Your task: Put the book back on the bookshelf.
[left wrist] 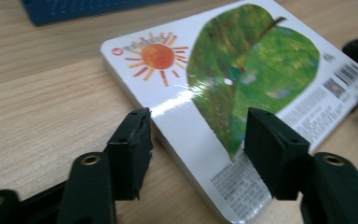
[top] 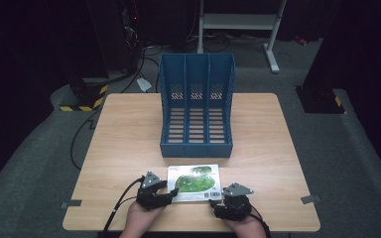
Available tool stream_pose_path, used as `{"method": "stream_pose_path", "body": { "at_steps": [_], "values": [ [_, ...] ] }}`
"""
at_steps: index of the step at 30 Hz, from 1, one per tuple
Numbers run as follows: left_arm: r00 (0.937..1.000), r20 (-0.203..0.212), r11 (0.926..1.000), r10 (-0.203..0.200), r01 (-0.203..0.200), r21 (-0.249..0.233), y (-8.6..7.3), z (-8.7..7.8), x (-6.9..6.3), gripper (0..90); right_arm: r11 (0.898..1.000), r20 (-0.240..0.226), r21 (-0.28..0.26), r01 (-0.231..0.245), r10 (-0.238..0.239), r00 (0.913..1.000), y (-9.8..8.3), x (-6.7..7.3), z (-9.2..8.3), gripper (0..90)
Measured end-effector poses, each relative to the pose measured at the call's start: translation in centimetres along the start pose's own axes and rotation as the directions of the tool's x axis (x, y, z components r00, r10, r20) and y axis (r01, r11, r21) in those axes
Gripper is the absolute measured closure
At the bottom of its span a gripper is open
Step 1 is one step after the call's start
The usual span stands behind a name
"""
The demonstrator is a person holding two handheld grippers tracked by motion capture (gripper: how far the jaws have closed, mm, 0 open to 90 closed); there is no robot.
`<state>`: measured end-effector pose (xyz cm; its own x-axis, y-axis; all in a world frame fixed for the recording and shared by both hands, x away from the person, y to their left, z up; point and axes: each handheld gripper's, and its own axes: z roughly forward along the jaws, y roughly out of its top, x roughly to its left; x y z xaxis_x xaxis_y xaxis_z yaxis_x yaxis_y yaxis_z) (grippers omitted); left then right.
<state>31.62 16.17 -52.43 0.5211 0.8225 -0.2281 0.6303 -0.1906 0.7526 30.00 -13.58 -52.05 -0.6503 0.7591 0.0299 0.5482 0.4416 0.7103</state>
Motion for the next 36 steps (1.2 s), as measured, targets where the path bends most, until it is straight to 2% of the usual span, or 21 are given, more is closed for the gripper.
{"method": "stream_pose_path", "body": {
  "at_steps": [2, 3, 5, 7, 8, 9, 10, 13, 14, 17, 19, 22, 26, 28, 30, 32, 34, 35, 36],
  "values": [
    [0.9995, 0.0, 0.9993, -0.031, 0.031, -0.022, 0.0, 0.1, 0.3, 34.5, 1.0, -0.009, 0.001, -0.012, 0.012, 0.9999, 0.2, 0.0, 0.2, 27.7],
    [0.9994, 0.006, 0.9991, -0.033, 0.033, -0.026, 0.1, 0.2, 0.3, 34.5, 1.0, -0.009, 0.001, -0.012, 0.012, 0.9999, 0.2, 0.0, 0.2, 27.7],
    [0.9994, 0.023, 0.9994, -0.026, 0.027, -0.02, 0.4, 0.7, 0.3, 30.4, 1.0, -0.02, 0.004, -0.007, 0.007, 0.9998, 0.4, 0.2, 0.6, 25.4],
    [0.9979, 0.038, 0.9984, -0.053, 0.054, -0.018, 0.4, 0.9, 0.2, 28.3, 1.0, -0.015, 0.006, -0.003, 0.003, 0.9999, 0.7, 0.4, 0.9, 21.6],
    [0.9988, 0.02, 0.9988, -0.045, 0.045, -0.02, 0.4, 0.9, 0.1, 28.6, 1.0, -0.015, 0.01, -0.016, 0.016, 0.9998, 0.8, 0.5, 1.0, 21.3],
    [0.9989, 0.014, 0.9988, -0.044, 0.044, -0.02, 0.4, 0.9, 0.0, 27.8, 1.0, -0.017, 0.006, -0.006, 0.006, 0.9998, 0.9, 0.5, 1.1, 21.1],
    [0.9986, 0.009, 0.9983, -0.053, 0.053, -0.023, 0.4, 0.9, 0.1, 27.2, 1.0, -0.014, 0.008, -0.013, 0.013, 0.9998, 0.9, 0.7, 1.2, 21.1],
    [0.9956, 0.024, 0.9954, -0.091, 0.091, -0.027, 0.4, 0.7, 0.6, 28.6, 1.0, -0.008, 0.006, -0.016, 0.016, 0.9998, 1.0, 1.0, 1.4, 20.8],
    [0.9927, 0.038, 0.9929, -0.114, 0.115, -0.03, 0.4, 0.6, 0.9, 29.8, 1.0, -0.007, 0.007, -0.02, 0.02, 0.9998, 1.1, 1.1, 1.4, 20.0],
    [0.9894, 0.047, 0.9896, -0.137, 0.139, -0.036, 0.4, 0.5, 1.1, 32.6, 1.0, 0.011, 0.012, -0.003, 0.003, 0.9999, 1.2, 1.4, 1.6, 18.3],
    [0.991, 0.044, 0.9904, -0.127, 0.129, -0.05, 0.4, 0.3, 1.0, 33.6, 1.0, 0.015, 0.018, -0.013, 0.013, 0.9998, 1.2, 1.6, 1.6, 17.4],
    [0.9865, 0.07, 0.9835, -0.148, 0.154, -0.094, 0.4, -0.3, 1.0, 34.6, 1.0, 0.014, 0.021, -0.003, 0.003, 0.9999, 1.2, 1.6, 1.6, 15.7],
    [0.9853, 0.095, 0.9755, -0.142, 0.155, -0.156, 0.6, -1.1, 1.0, 39.4, 1.0, 0.011, 0.025, -0.005, 0.005, 0.9999, 1.3, 1.7, 1.7, 14.1],
    [0.9855, 0.105, 0.9722, -0.133, 0.151, -0.179, 0.8, -1.4, 0.9, 40.5, 1.0, 0.027, 0.028, 0.005, -0.006, 0.9996, 1.2, 1.9, 1.7, 13.9],
    [0.9887, 0.104, 0.971, -0.108, 0.127, -0.202, 0.9, -1.7, 0.6, 41.7, 1.0, 0.033, 0.028, 0.015, -0.016, 0.9993, 1.2, 1.9, 1.8, 13.9],
    [0.9897, 0.11, 0.9679, -0.092, 0.115, -0.224, 1.0, -2.0, 0.5, 43.2, 1.0, 0.034, 0.028, 0.001, -0.002, 0.9994, 1.2, 2.0, 1.7, 15.0],
    [0.9872, 0.135, 0.9686, -0.085, 0.114, -0.221, 1.0, -2.1, 0.5, 44.9, 1.0, 0.033, 0.017, -0.004, 0.003, 0.9994, 1.1, 1.9, 1.7, 17.2],
    [0.9876, 0.135, 0.9715, -0.08, 0.108, -0.211, 1.0, -2.0, 0.5, 44.7, 1.0, 0.03, 0.01, -0.007, 0.007, 0.9995, 1.1, 1.8, 1.6, 18.7],
    [0.9888, 0.126, 0.9735, -0.079, 0.104, -0.204, 1.0, -1.8, 0.5, 43.6, 0.999, 0.018, 0.003, -0.033, 0.033, 0.9993, 1.1, 1.7, 1.5, 20.7]
  ]
}}
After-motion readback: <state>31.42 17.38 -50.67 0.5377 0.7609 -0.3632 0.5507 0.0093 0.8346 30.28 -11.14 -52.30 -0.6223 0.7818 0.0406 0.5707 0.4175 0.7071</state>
